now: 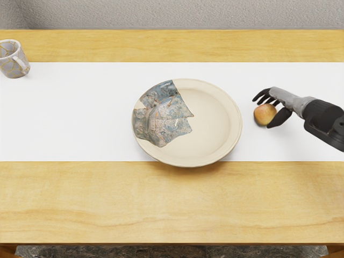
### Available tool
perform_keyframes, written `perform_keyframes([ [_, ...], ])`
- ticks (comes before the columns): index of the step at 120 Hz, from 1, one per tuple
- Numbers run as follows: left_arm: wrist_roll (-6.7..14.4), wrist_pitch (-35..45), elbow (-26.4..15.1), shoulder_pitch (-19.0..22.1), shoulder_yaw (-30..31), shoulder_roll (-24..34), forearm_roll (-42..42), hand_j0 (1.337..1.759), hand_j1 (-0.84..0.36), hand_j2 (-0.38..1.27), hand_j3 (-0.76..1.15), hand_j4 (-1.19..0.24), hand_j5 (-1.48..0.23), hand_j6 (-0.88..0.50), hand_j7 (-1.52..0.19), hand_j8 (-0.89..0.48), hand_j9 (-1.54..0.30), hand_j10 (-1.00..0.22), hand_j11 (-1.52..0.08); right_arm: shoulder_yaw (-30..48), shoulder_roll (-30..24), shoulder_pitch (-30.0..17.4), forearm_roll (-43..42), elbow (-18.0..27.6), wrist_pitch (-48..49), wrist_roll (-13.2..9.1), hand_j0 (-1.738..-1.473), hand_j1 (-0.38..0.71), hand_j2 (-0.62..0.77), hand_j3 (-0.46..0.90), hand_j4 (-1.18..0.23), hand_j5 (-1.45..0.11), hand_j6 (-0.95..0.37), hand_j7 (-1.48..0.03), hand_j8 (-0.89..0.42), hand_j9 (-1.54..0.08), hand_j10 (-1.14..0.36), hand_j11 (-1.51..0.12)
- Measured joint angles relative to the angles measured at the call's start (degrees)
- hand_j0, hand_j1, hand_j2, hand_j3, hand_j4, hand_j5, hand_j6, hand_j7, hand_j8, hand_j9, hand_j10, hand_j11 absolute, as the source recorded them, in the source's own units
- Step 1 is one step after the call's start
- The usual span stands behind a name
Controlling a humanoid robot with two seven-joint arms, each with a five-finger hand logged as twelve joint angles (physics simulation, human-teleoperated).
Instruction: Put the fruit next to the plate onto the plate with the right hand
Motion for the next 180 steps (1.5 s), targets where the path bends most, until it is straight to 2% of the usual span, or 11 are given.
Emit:
perform_keyframes([
  [13, 0.0, 0.0, 0.0, 0.0, -0.01, 0.0, 0.0, 1.658, 0.07, 0.05, 0.0, -0.23, -0.3, -0.23, -0.3, -0.23, -0.3, -0.23, -0.3, 0.01, 0.04, -0.29, 0.05, -0.03, -0.03, 0.01, -1.657, 0.13, -0.1, 0.0, -0.41, -0.52, -0.41, -0.53, -0.33, -0.53, -0.41, -0.53],
  [30, 0.0, 0.0, 0.0, 0.0, -0.01, 0.0, 0.0, 1.658, 0.07, 0.05, 0.0, -0.23, -0.3, -0.23, -0.3, -0.23, -0.3, -0.23, -0.3, 0.0, 0.7, -0.64, 0.06, -0.8, -0.06, 0.01, -1.657, 0.14, -0.08, 0.0, -0.43, -0.52, -0.42, -0.54, -0.27, -0.54, -0.42, -0.54],
  [45, 0.0, 0.0, 0.01, 0.0, 0.0, 0.0, 0.0, 1.658, 0.07, 0.05, 0.0, -0.23, -0.3, -0.23, -0.3, -0.23, -0.3, -0.23, -0.3, 0.11, 1.07, -0.69, 0.25, -1.18, -0.02, 0.03, -1.657, 0.16, -0.08, 0.0, -0.45, -0.54, -0.44, -0.56, -0.3, -0.56, -0.44, -0.56],
  [67, 0.0, 0.0, 0.0, 0.0, 0.0, 0.0, 0.0, 1.658, 0.07, 0.05, 0.0, -0.23, -0.3, -0.23, -0.3, -0.23, -0.3, -0.23, -0.3, 0.55, 0.98, -0.55, 1.55, -1.07, 0.52, -0.02, -1.657, 0.17, 0.02, 0.0, -0.48, -0.63, -0.46, -0.62, -0.3, -0.64, -0.46, -0.64],
  [104, 0.0, 0.0, 0.0, 0.0, 0.0, 0.0, 0.0, 1.658, 0.07, 0.05, 0.0, -0.23, -0.3, -0.23, -0.3, -0.23, -0.3, -0.23, -0.3, 0.78, 0.62, -0.03, 3.49, -0.6, 0.83, -0.04, -1.657, 0.16, 0.08, 0.0, -0.53, -0.73, -0.45, -0.71, -0.3, -0.74, -0.46, -0.75],
  [139, 0.0, 0.0, 0.0, 0.0, -0.01, 0.0, 0.0, 1.658, 0.07, 0.05, 0.0, -0.23, -0.3, -0.23, -0.3, -0.23, -0.3, -0.23, -0.3, 1.32, -4.55, 3.24, 8.91, 4.42, 3.22, -0.04, -1.657, 0.15, 0.09, 0.0, -0.53, -0.75, -0.45, -0.72, -0.3, -0.76, -0.45, -0.78],
  [180, 0.0, 0.0, 0.01, 0.0, 0.0, 0.0, 0.0, 1.658, 0.07, 0.05, 0.0, -0.23, -0.3, -0.23, -0.3, -0.23, -0.3, -0.23, -0.3, 7.61, -7.81, 4.3, 11.97, 9.12, 10.96, 0.01, -1.658, 0.16, 0.14, 0.0, -0.54, -0.77, -0.46, -0.74, -0.31, -0.77, -0.46, -0.79],
])
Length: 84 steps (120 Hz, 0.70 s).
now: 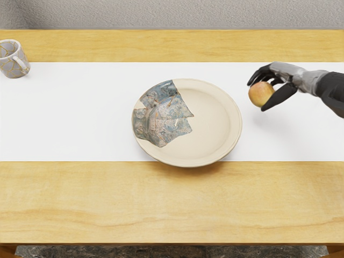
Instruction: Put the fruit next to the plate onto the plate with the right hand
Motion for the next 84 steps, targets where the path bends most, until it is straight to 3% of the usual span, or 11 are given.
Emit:
perform_keyframes([
  [37, 0.0, 0.0, 0.0, 0.0, 0.0, 0.0, 0.0, 1.658, 0.07, 0.05, 0.0, -0.23, -0.3, -0.23, -0.3, -0.23, -0.3, -0.23, -0.3, 1.77, 0.62, 1.12, 2.85, 1.18, 2.79, 0.01, -1.657, 0.16, 0.11, 0.0, -0.56, -0.77, -0.44, -0.74, -0.3, -0.77, -0.45, -0.79],
  [84, 0.0, 0.0, 0.0, 0.0, 0.01, 0.0, 0.0, 1.658, 0.07, 0.05, 0.0, -0.23, -0.3, -0.23, -0.3, -0.23, -0.3, -0.23, -0.3, 2.44, 7.25, 3.33, 4.6, 1.22, 4.48, -0.44, -1.658, 0.2, 0.13, 0.0, -0.55, -0.78, -0.4, -0.75, -0.27, -0.77, -0.42, -0.79],
])
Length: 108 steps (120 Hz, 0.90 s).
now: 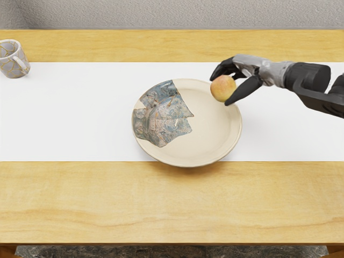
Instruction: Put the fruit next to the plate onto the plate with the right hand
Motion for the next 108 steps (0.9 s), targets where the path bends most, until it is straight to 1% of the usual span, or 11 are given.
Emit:
perform_keyframes([
  [9, 0.0, 0.0, 0.0, 0.0, 0.0, 0.0, 0.0, 1.658, 0.07, 0.05, 0.0, -0.23, -0.3, -0.23, -0.3, -0.23, -0.3, -0.23, -0.3, 0.01, 1.55, 0.31, 0.13, -0.01, 0.45, -0.04, -1.658, 0.2, 0.13, 0.0, -0.56, -0.78, -0.41, -0.75, -0.26, -0.77, -0.43, -0.79],
  [12, 0.0, 0.0, 0.0, 0.0, 0.0, 0.0, 0.0, 1.658, 0.07, 0.05, 0.0, -0.23, -0.3, -0.23, -0.3, -0.23, -0.3, -0.23, -0.3, 0.01, 2.12, 0.42, 0.16, -0.01, 0.55, -0.06, -1.658, 0.2, 0.15, 0.0, -0.56, -0.78, -0.41, -0.75, -0.26, -0.77, -0.43, -0.79],
  [39, 0.0, 0.0, 0.0, 0.0, 0.01, 0.0, 0.0, 1.658, 0.07, 0.05, 0.0, -0.23, -0.3, -0.23, -0.3, -0.23, -0.3, -0.23, -0.3, -0.09, 6.24, 0.75, 0.24, -0.01, 1.6, -0.1, -1.658, 0.19, 0.14, 0.0, -0.56, -0.77, -0.43, -0.75, -0.28, -0.76, -0.45, -0.78],
  [54, 0.0, 0.0, 0.0, 0.0, 0.01, 0.0, 0.0, 1.658, 0.07, 0.05, 0.0, -0.23, -0.3, -0.23, -0.3, -0.23, -0.3, -0.23, -0.3, -0.62, 7.68, -1.01, -0.14, -0.01, 1.7, -0.09, -1.658, 0.19, 0.14, 0.0, -0.56, -0.78, -0.43, -0.75, -0.27, -0.77, -0.45, -0.78],
  [68, 0.0, 0.0, 0.0, 0.0, 0.01, 0.0, 0.0, 1.658, 0.07, 0.05, 0.0, -0.23, -0.3, -0.23, -0.3, -0.23, -0.3, -0.23, -0.3, -1.33, 8.79, -2.29, -0.57, 0.0, 1.67, -0.14, -1.658, 0.2, 0.19, 0.0, -0.57, -0.79, -0.43, -0.76, -0.28, -0.78, -0.45, -0.79],
  [79, 0.0, 0.0, 0.0, 0.0, 0.01, 0.0, 0.0, 1.658, 0.07, 0.05, 0.0, -0.23, -0.3, -0.23, -0.3, -0.23, -0.3, -0.23, -0.3, -2.0, 9.46, -2.6, -0.69, 0.0, 1.61, -0.19, -1.657, 0.19, 0.14, 0.0, -0.57, -0.8, -0.43, -0.77, -0.28, -0.79, -0.45, -0.8],
  [89, 0.0, 0.0, -0.01, 0.0, 0.0, 0.0, 0.0, 1.658, 0.07, 0.05, 0.0, -0.23, -0.3, -0.23, -0.3, -0.23, -0.3, -0.23, -0.3, -2.52, 10.04, -2.71, -1.21, 0.0, 1.47, -0.23, -1.657, 0.18, 0.12, 0.0, -0.57, -0.79, -0.43, -0.76, -0.28, -0.79, -0.45, -0.79],
  [97, 0.0, 0.0, -0.01, 0.0, 0.0, 0.0, 0.0, 1.658, 0.07, 0.05, 0.0, -0.23, -0.3, -0.23, -0.3, -0.23, -0.3, -0.23, -0.3, -2.69, 10.31, -2.78, -1.61, -0.02, 1.26, -0.26, -1.657, 0.15, 0.08, 0.0, -0.51, -0.71, -0.42, -0.69, -0.29, -0.7, -0.43, -0.71],
  [108, 0.0, 0.0, 0.0, 0.0, 0.0, 0.0, 0.0, 1.658, 0.07, 0.05, 0.0, -0.23, -0.3, -0.23, -0.3, -0.23, -0.3, -0.23, -0.3, -2.77, 10.45, -3.24, -1.75, -0.03, -0.51, -0.34, -1.657, 0.0, 0.05, 0.0, -0.35, -0.48, -0.29, -0.47, -0.21, -0.48, -0.3, -0.48],
])
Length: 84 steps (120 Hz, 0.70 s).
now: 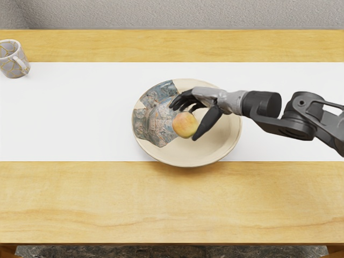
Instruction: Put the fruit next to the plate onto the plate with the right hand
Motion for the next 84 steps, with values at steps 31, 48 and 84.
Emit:
perform_keyframes([
  [31, 0.0, 0.0, 0.0, 0.0, 0.0, 0.0, 0.0, 1.658, 0.07, 0.05, 0.0, -0.23, -0.3, -0.23, -0.3, -0.23, -0.3, -0.23, -0.3, 4.32, -7.81, -0.13, 7.13, -1.23, 5.44, 0.16, -1.658, -0.22, 0.01, 0.0, -0.13, -0.17, -0.11, -0.17, -0.09, -0.17, -0.11, -0.17],
  [48, 0.0, 0.0, -0.01, 0.0, 0.0, 0.0, 0.0, 1.658, 0.07, 0.05, 0.0, -0.23, -0.3, -0.23, -0.3, -0.23, -0.3, -0.23, -0.3, 7.84, -16.24, -0.14, 19.27, -5.4, 16.55, 0.11, -1.658, -0.26, 0.0, 0.0, -0.08, -0.11, -0.08, -0.11, -0.06, -0.11, -0.08, -0.11],
  [84, 0.0, -0.02, -0.29, 0.28, -0.01, 0.0, 0.01, 1.658, 0.07, 0.05, 0.0, -0.23, -0.3, -0.23, -0.3, -0.23, -0.3, -0.23, -0.3, 8.6, -24.04, -2.7, 30.02, -11.2, 20.73, -1.14, -1.658, -0.29, 0.0, 0.0, -0.05, -0.06, -0.05, -0.06, -0.05, -0.06, -0.05, -0.06],
])
